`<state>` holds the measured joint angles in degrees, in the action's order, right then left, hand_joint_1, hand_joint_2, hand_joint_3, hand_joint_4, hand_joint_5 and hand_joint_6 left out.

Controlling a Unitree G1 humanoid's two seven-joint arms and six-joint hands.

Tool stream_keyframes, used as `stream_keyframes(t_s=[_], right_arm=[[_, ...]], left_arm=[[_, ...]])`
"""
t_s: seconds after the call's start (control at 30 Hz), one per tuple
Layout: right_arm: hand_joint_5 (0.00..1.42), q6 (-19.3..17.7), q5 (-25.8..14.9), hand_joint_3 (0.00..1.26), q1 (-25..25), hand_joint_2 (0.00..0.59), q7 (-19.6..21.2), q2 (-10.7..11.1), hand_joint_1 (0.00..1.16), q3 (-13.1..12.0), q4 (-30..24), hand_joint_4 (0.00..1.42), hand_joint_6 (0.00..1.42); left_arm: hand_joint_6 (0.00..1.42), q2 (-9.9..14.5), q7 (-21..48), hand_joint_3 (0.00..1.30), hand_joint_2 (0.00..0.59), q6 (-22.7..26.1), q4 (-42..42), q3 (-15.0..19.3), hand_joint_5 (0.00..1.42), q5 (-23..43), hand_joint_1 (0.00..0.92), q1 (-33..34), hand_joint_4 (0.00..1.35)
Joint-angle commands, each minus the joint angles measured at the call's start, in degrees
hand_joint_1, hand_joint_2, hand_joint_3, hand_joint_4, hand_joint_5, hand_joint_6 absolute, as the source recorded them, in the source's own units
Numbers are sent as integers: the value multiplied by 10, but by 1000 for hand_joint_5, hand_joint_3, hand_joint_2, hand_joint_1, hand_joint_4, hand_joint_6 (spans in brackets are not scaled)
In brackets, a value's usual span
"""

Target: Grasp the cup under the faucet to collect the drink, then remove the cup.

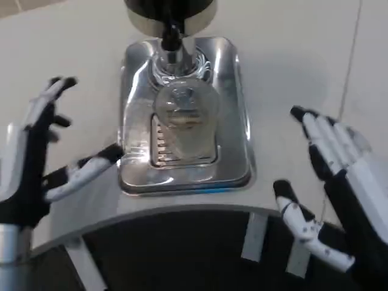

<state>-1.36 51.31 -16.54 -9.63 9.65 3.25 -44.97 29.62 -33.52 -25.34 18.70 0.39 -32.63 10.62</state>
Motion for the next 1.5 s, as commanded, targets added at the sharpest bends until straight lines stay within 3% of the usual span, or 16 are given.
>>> stream_keyframes(t_s=[0.03, 0.1, 0.23, 0.43, 0.6, 0.77, 0.87, 1.13, 1.5], right_arm=[[0, 33, -63, 0, 63, 537, -30, -8, 216, -7, 1, 0, 0], [0, 49, -85, 0, 93, 537, -43, -9, 215, -7, 1, 0, 0], [0, 98, -138, 0, 196, 537, -87, -10, 215, 4, 3, 0, 0], [0, 163, -219, 0, 313, 537, -112, -36, 213, 27, 30, 0, 0], [0, 163, -291, 0, 348, 541, -106, -44, 217, 34, 68, 0, 0], [0, 130, -404, 0, 351, 545, -91, -71, 223, 21, 130, 0, 0], [0, 102, -446, 0, 352, 547, -85, -76, 224, 17, 162, 0, 0], [0, 43, -481, 0, 381, 535, -71, -76, 233, 37, 217, 0, 0], [0, 51, -486, 0, 433, 529, -62, -77, 220, 61, 241, 0, 0]], left_arm=[[302, 37, 50, 85, 18, 49, -101, 22, 254, -42, 17, -96, 2], [216, 38, 72, 7, 31, 72, -162, 27, 166, -61, 1, -144, 0], [79, 28, 139, 0, 70, 112, -245, 11, 20, -85, 2, -212, 0], [60, 14, 156, 0, 82, 117, -282, 7, 6, -102, 0, -250, 0], [59, 12, 156, 0, 93, 111, -289, 15, 16, -105, 0, -257, 0], [57, 8, 149, 0, 96, 105, -293, 23, 14, -102, 0, -265, 0], [57, 5, 144, 0, 97, 102, -295, 26, 14, -103, 0, -269, 0], [56, -6, 146, 0, 101, 100, -294, 28, 13, -105, 0, -272, 0], [69, -14, 135, 0, 105, 94, -283, 34, 23, -105, 0, -269, 0]])
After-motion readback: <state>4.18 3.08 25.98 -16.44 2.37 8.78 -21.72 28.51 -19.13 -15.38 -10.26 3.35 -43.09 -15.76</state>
